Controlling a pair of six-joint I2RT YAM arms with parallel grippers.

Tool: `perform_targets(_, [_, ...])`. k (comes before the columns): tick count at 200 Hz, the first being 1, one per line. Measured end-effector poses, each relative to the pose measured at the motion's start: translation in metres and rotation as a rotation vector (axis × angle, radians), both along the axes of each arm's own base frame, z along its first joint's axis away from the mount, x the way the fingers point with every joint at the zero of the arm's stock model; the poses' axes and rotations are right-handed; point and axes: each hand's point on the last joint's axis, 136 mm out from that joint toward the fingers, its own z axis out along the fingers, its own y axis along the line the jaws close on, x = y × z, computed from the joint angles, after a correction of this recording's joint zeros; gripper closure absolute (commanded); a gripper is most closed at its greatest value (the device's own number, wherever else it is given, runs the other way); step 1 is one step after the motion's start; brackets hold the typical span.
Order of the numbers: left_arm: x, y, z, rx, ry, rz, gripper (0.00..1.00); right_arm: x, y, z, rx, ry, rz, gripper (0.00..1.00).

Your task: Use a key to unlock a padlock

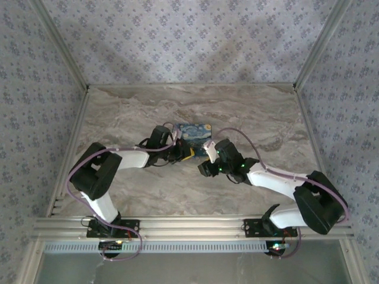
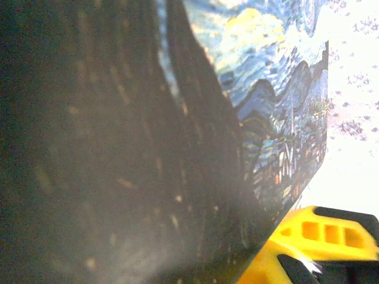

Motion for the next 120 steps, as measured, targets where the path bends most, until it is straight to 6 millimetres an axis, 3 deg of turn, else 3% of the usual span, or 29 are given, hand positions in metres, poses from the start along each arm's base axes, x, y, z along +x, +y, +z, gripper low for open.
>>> perform_targets(120, [-0.009,0.007,0.01,-0.038,0.08,-0.045,1.0,0.017,0.027,-0.008,-0.044,-0.026,0.106,0.53])
